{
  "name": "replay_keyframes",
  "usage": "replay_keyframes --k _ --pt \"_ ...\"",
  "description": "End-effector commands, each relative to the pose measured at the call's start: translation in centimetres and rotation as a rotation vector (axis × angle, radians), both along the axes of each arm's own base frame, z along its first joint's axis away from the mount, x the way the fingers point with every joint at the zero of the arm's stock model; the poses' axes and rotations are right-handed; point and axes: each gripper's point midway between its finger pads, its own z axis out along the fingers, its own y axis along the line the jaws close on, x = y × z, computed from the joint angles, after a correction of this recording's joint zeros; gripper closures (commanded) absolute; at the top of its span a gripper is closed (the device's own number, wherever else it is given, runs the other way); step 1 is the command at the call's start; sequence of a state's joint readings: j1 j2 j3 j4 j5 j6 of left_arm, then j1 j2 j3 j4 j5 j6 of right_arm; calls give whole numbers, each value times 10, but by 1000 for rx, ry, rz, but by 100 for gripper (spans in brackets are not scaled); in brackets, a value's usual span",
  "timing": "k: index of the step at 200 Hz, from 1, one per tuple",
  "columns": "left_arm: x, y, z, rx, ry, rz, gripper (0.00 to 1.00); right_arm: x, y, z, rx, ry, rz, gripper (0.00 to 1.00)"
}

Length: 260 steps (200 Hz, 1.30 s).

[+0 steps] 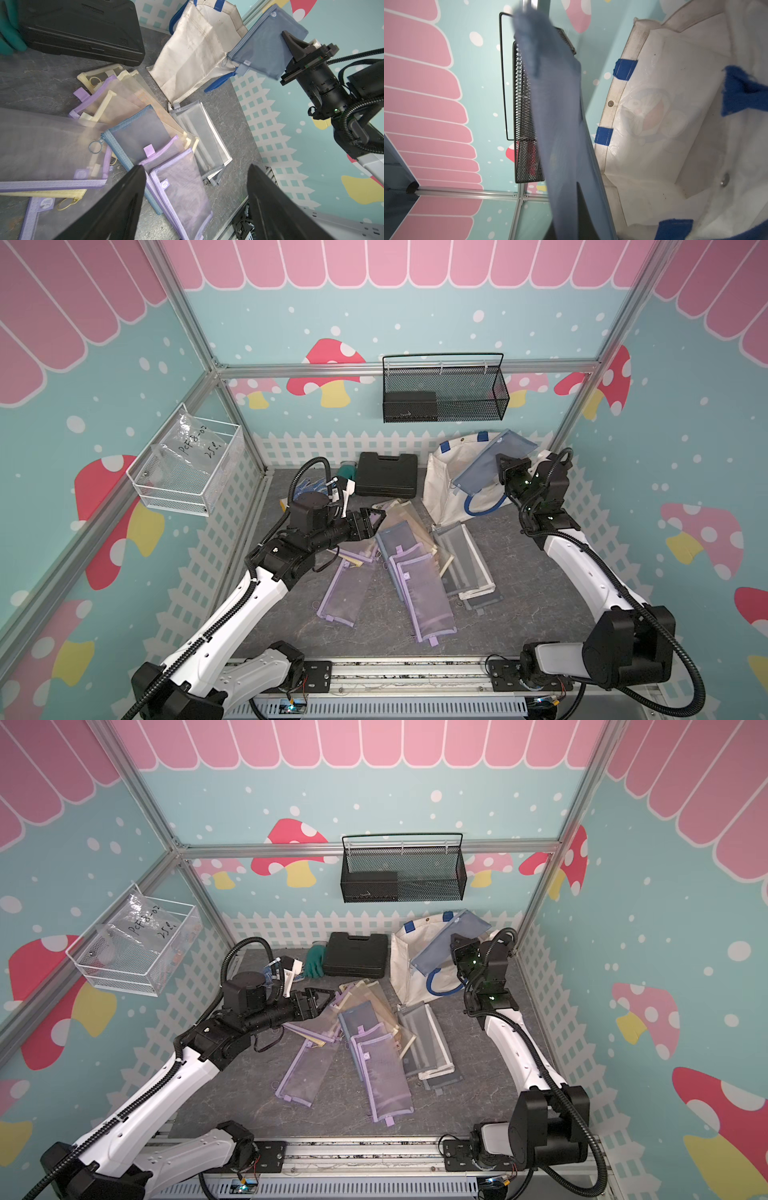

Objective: Put the pencil pouch into the canvas bag
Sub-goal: Place the pencil pouch in the canvas bag.

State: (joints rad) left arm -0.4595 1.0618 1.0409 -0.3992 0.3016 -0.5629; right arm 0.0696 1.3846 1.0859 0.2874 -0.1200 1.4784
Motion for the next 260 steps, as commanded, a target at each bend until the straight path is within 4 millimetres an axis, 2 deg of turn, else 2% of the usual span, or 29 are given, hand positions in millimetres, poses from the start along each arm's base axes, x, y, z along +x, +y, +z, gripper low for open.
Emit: replay_keyframes --k 1,39,54,73,108,129,160,203,232,260 --pt "-4 8 -8 45 1 13 22 12 -17 8 51 -23 -82 100" --pt "-6 14 -7 69 -12 27 22 39 -14 -5 19 9 -57 100" --pt "-8 17 -8 78 -18 40 22 43 -16 -16 24 31 -68 100" --pt "-9 21 -9 86 -18 52 22 47 -22 -18 6 35 -79 100" --pt "-10 25 -17 109 -10 65 22 58 -14 -35 -17 92 -19 99" --pt "-6 33 -24 159 10 107 22 58 -12 -43 -39 124 -5 88" --pt "-1 58 -53 301 112 213 22 58 -10 -43 -107 165 17 64" --pt "-8 65 -78 335 194 227 19 57 -11 -21 -216 157 33 31" --pt "-13 57 -91 320 243 187 19 49 -10 -6 -300 140 55 26" --pt "-23 48 -113 273 340 139 17 25 3 3 -475 126 148 26"
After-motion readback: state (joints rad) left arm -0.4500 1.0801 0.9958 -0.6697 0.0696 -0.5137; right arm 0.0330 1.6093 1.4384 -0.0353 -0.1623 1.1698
